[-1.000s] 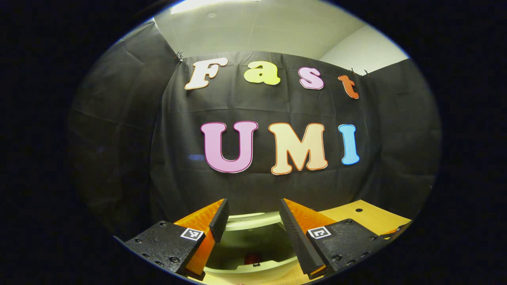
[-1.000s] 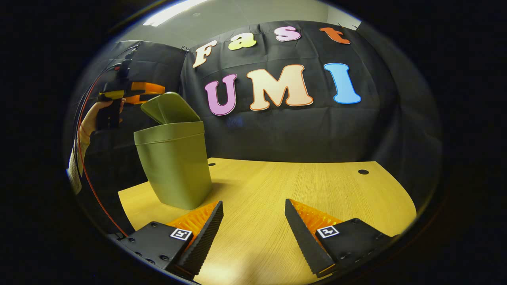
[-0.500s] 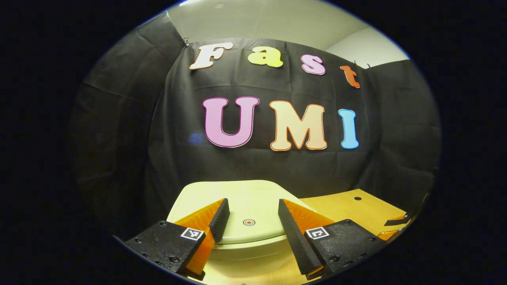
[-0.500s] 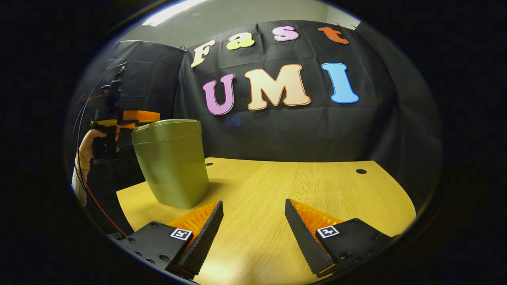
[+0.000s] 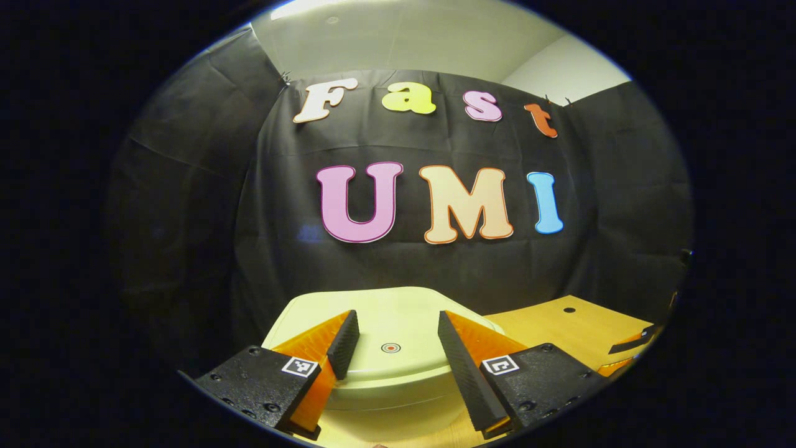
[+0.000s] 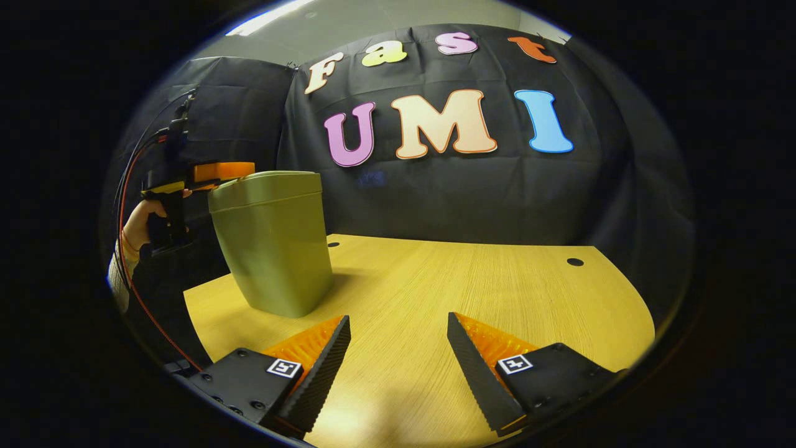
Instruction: Press the lid of the desktop garbage bin to open it, pick up the crumpled paper on the desktop and throw it into the bin, then pick up the pop can on the desktop and drop it into the bin, and finally close the garbage bin lid.
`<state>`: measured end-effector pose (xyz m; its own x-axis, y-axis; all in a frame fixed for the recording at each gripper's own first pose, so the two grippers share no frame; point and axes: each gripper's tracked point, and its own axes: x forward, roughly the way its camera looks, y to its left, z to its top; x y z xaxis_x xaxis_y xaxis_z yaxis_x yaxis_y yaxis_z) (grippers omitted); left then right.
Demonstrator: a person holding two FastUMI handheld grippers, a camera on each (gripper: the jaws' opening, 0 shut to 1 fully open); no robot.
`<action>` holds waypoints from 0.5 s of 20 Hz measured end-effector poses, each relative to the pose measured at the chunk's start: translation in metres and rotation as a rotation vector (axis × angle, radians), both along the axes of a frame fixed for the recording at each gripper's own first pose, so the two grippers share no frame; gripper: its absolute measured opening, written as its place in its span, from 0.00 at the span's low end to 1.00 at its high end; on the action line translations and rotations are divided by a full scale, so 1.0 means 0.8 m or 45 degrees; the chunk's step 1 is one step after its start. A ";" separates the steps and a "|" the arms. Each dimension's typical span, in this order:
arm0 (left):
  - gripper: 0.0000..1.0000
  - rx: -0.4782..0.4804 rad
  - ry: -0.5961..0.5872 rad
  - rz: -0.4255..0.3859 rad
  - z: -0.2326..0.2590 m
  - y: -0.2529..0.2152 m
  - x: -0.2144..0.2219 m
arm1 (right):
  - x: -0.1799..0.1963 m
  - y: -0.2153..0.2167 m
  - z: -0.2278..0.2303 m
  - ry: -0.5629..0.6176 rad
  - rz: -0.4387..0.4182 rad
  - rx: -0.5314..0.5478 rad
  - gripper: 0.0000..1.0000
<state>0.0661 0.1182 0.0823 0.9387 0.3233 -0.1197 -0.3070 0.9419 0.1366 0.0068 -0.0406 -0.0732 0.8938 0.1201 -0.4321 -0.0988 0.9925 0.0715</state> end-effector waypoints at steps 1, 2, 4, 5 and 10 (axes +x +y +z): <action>0.81 0.018 0.015 -0.002 -0.004 0.000 -0.002 | 0.001 0.000 0.000 0.001 0.003 0.001 0.98; 0.81 0.029 -0.027 -0.009 0.002 -0.001 -0.003 | 0.000 0.001 0.000 0.001 0.004 0.004 0.98; 0.83 0.040 -0.041 -0.011 0.003 -0.002 -0.001 | 0.001 0.003 0.002 -0.002 0.010 0.010 0.98; 0.81 0.042 -0.057 -0.010 0.004 -0.001 -0.001 | 0.002 0.003 0.003 -0.004 0.011 0.011 0.98; 0.82 0.004 -0.052 -0.007 0.007 -0.001 -0.002 | 0.001 -0.001 0.001 -0.001 0.009 0.004 0.98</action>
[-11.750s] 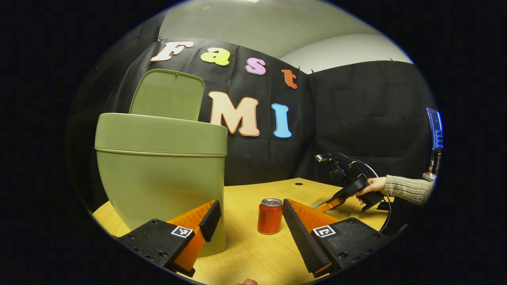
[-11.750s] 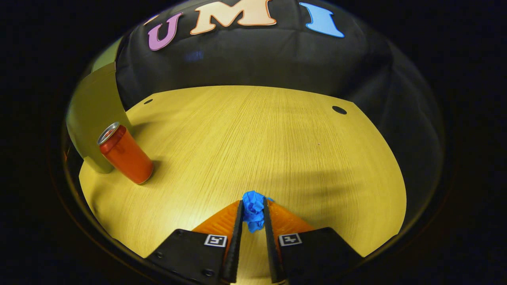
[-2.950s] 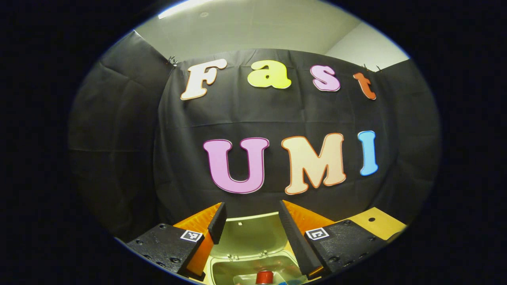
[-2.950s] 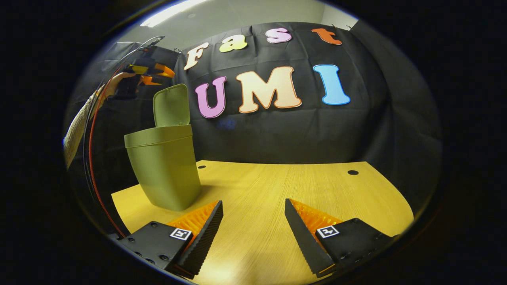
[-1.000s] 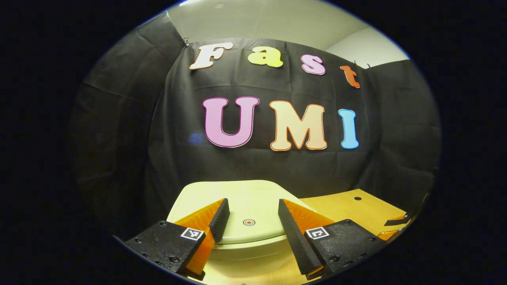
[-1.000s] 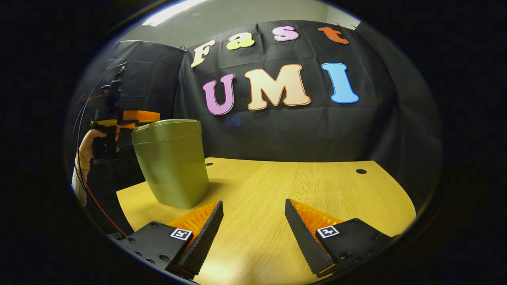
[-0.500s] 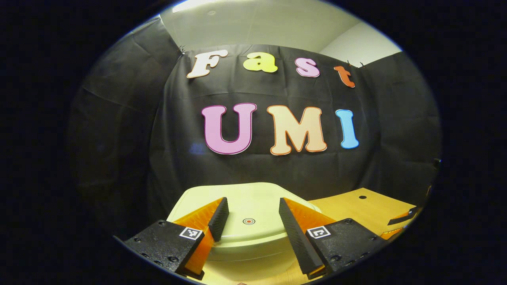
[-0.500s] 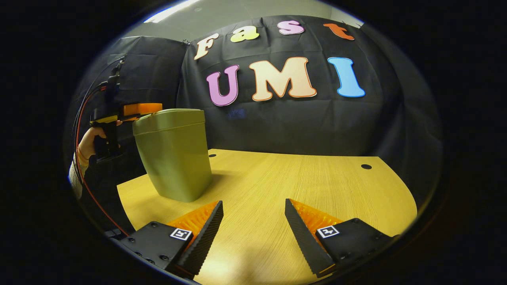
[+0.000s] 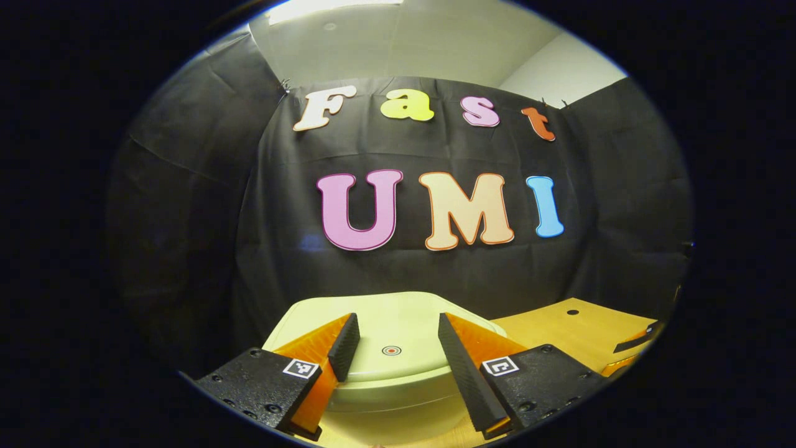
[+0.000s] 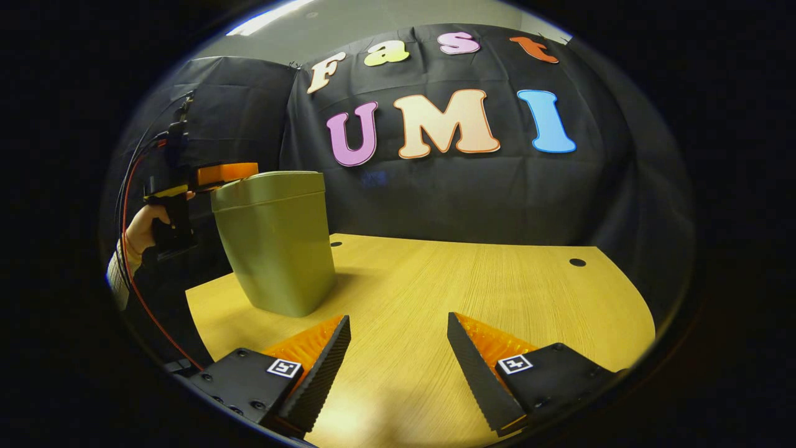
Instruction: Press the lid of the desktop garbage bin to open it, pick up the crumpled paper on the desktop and throw it into the bin, then pick up the pop can on the desktop and drop it into the bin, and finally close the garbage bin lid.
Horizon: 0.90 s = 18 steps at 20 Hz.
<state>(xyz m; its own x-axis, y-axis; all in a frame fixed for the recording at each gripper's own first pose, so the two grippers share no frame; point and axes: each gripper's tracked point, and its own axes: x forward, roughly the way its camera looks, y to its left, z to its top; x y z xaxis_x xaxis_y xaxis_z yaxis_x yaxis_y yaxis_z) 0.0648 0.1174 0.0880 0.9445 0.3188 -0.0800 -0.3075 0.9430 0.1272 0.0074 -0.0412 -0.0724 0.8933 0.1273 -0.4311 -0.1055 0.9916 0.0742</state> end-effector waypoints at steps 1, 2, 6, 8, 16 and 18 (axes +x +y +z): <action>0.81 -0.019 -0.020 0.001 0.007 -0.001 0.003 | 0.001 -0.001 0.000 0.000 -0.002 0.000 0.98; 0.82 -0.035 -0.038 -0.002 0.015 -0.005 0.003 | 0.001 0.000 0.000 0.002 -0.003 -0.002 0.98; 0.83 0.077 -0.102 -0.019 0.061 -0.007 0.002 | 0.002 0.003 -0.001 0.000 -0.002 -0.004 0.98; 0.84 0.125 -0.117 -0.080 0.070 -0.035 -0.004 | 0.004 0.003 -0.002 -0.005 -0.007 -0.010 0.98; 1.00 0.098 -0.116 -0.531 -0.006 -0.207 -0.020 | 0.015 0.009 -0.011 -0.014 -0.022 -0.063 0.98; 0.92 0.058 -0.095 -0.615 -0.036 -0.234 -0.025 | 0.018 0.017 -0.010 -0.031 -0.012 -0.064 0.98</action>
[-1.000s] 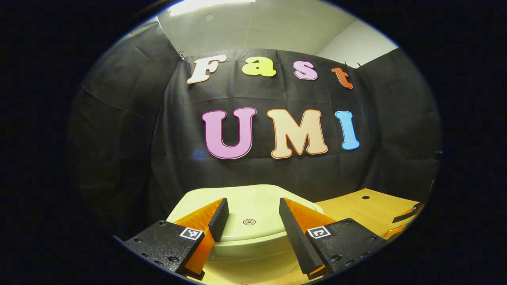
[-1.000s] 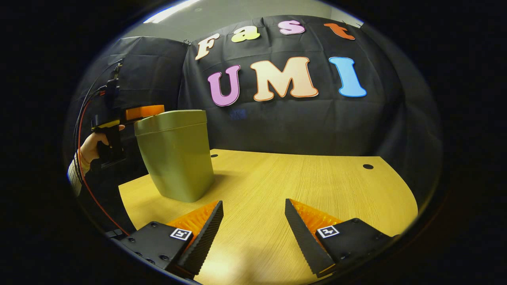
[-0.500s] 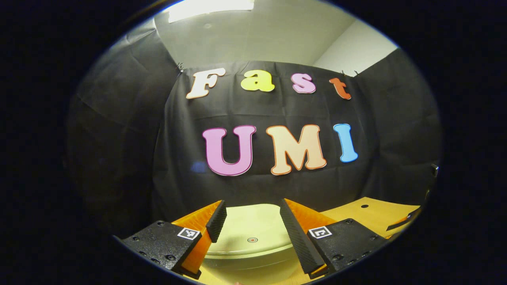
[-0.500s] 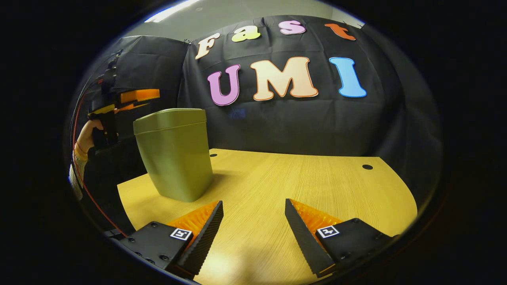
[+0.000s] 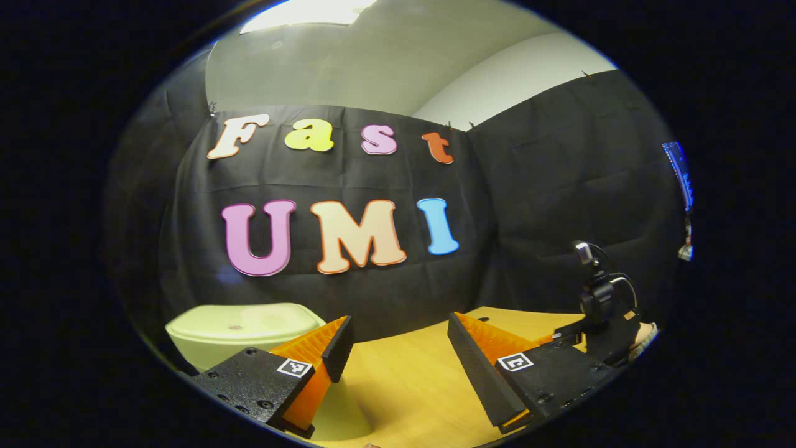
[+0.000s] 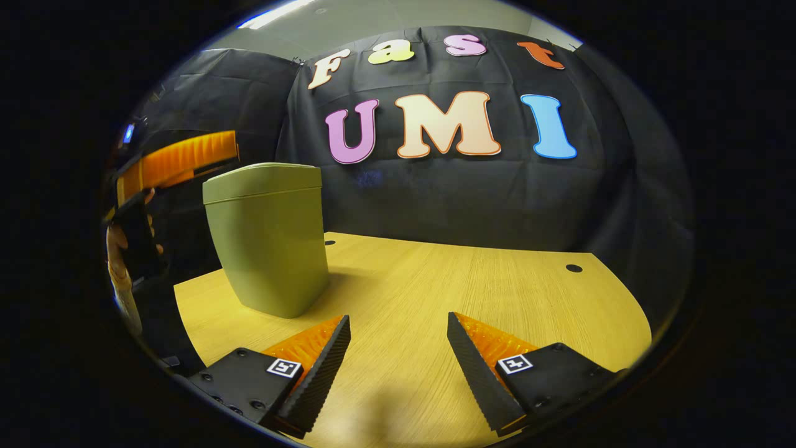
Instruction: Press the lid of the desktop garbage bin to open it, pick up the crumpled paper on the desktop and throw it into the bin, then pick up the pop can on the desktop and drop it into the bin, and finally close the garbage bin lid.
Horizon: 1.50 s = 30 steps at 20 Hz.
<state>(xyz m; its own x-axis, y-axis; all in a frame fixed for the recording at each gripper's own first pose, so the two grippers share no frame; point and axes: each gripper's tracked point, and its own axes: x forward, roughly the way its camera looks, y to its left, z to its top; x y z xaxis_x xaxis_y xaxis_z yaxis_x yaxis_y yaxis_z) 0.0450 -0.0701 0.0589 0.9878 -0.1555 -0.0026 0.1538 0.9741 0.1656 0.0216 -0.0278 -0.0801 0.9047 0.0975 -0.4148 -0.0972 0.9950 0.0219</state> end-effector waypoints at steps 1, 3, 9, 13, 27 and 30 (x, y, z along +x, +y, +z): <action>0.93 -0.021 0.021 -0.030 -0.016 -0.008 -0.001 | 0.002 0.004 0.001 -0.010 0.007 0.002 0.98; 0.93 -0.049 0.055 -0.065 -0.046 -0.015 -0.005 | 0.006 0.012 0.002 -0.024 0.023 -0.002 0.98; 0.93 -0.050 0.112 -0.016 -0.119 0.018 0.000 | 0.013 0.025 0.007 -0.086 0.039 -0.026 0.99; 0.94 -0.105 0.165 -0.015 -0.147 0.032 0.002 | 0.019 0.016 0.009 -0.108 0.018 -0.057 0.98; 0.94 -0.130 0.225 0.011 -0.165 0.043 0.007 | 0.027 0.018 0.000 -0.118 0.000 -0.025 0.98; 0.95 -0.133 0.226 0.023 -0.165 0.046 0.007 | 0.027 0.017 -0.002 -0.115 -0.004 -0.023 0.98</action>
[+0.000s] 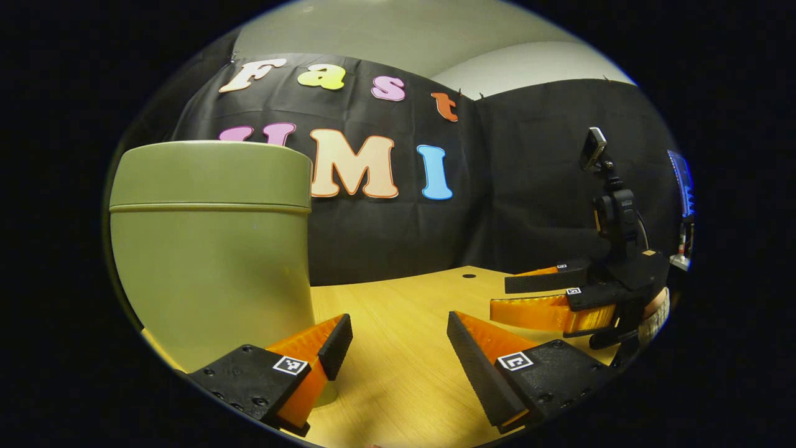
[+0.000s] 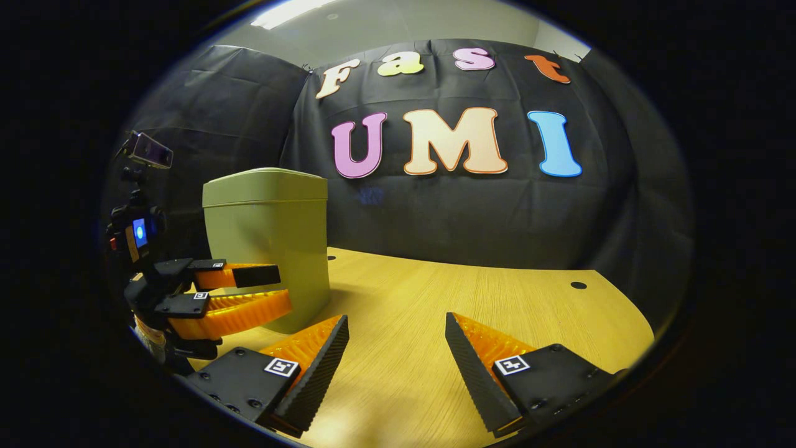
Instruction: Press the lid of the desktop garbage bin to open it, pick up the crumpled paper on the desktop and throw it into the bin, then pick up the pop can on the desktop and drop it into the bin, and finally close the garbage bin lid.
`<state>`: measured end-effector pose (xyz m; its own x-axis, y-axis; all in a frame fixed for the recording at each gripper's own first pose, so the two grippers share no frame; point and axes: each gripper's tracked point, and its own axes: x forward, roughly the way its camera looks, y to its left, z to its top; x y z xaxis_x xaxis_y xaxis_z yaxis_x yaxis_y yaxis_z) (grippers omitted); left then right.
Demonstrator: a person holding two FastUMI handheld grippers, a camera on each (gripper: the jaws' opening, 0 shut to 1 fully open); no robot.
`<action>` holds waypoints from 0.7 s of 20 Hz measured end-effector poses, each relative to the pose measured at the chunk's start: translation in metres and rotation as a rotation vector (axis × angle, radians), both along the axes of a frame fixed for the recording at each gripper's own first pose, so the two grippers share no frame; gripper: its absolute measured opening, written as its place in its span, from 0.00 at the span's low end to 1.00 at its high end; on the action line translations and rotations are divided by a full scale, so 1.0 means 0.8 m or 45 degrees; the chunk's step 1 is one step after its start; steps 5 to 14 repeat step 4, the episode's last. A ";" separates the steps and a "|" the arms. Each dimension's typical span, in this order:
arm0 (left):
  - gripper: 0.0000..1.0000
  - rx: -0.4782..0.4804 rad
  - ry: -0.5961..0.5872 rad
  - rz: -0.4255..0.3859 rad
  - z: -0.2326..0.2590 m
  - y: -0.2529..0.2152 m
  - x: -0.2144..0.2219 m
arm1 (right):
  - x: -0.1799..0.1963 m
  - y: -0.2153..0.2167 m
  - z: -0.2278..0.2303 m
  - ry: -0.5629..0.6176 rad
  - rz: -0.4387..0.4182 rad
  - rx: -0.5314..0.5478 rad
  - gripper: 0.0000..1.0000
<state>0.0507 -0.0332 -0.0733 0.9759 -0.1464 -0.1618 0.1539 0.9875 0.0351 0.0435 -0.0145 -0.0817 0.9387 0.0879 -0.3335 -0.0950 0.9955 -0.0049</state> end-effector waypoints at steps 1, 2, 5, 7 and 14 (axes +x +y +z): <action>0.95 0.000 0.001 0.001 -0.001 0.000 0.000 | 0.000 0.000 0.000 0.001 -0.001 0.002 0.98; 0.94 -0.001 0.004 0.003 -0.002 0.001 0.000 | 0.001 -0.001 0.000 0.000 -0.003 0.002 0.98; 0.95 -0.004 0.013 0.009 -0.004 0.003 0.000 | 0.000 -0.004 0.002 -0.002 -0.011 0.000 0.98; 0.95 -0.004 0.013 0.009 -0.004 0.003 0.000 | 0.000 -0.004 0.002 -0.002 -0.011 0.000 0.98; 0.95 -0.004 0.013 0.009 -0.004 0.003 0.000 | 0.000 -0.004 0.002 -0.002 -0.011 0.000 0.98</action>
